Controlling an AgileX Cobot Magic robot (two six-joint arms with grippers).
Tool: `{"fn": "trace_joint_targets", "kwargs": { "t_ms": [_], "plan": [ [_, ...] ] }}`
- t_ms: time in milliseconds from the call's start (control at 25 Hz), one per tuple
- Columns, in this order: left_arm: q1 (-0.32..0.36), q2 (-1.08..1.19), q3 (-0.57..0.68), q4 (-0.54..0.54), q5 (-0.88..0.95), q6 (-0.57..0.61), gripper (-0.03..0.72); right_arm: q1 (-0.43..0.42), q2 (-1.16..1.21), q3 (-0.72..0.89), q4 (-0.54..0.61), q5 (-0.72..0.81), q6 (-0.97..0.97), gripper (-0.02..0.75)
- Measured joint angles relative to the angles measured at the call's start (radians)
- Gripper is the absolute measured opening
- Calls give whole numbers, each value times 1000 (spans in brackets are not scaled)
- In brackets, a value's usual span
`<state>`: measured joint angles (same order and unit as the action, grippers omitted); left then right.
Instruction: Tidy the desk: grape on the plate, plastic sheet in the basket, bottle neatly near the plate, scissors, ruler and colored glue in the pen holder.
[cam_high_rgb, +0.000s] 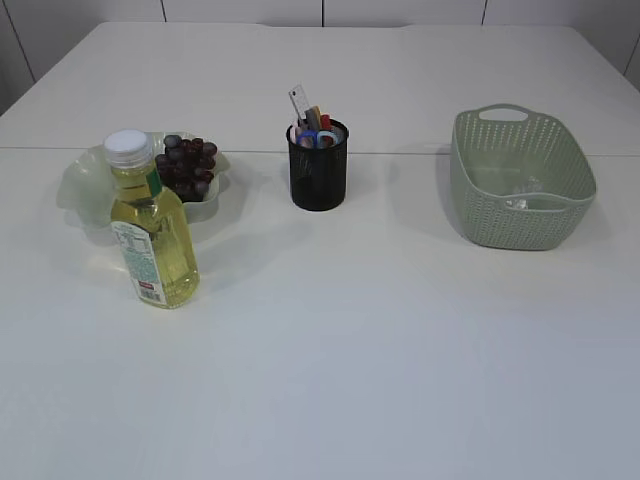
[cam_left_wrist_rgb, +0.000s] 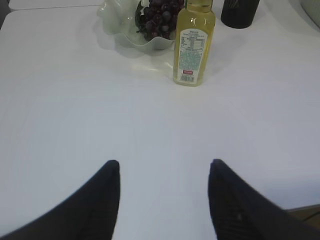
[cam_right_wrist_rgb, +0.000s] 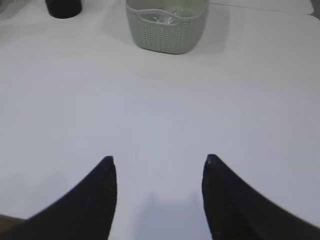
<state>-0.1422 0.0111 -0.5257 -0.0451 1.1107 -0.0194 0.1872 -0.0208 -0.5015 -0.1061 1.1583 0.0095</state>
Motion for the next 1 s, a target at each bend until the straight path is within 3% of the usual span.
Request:
{"fn": "trace_joint_targets", "kwargs": {
  "t_ms": [200, 440, 1000],
  "plan": [
    [0, 0, 0, 0, 0, 0, 415, -124, 0, 0, 0, 0, 0, 436],
    [0, 0, 0, 0, 0, 0, 415, -213, 0, 0, -2, -2, -2, 437],
    [0, 0, 0, 0, 0, 0, 415, -221, 0, 0, 8, -2, -2, 437]
  ]
}}
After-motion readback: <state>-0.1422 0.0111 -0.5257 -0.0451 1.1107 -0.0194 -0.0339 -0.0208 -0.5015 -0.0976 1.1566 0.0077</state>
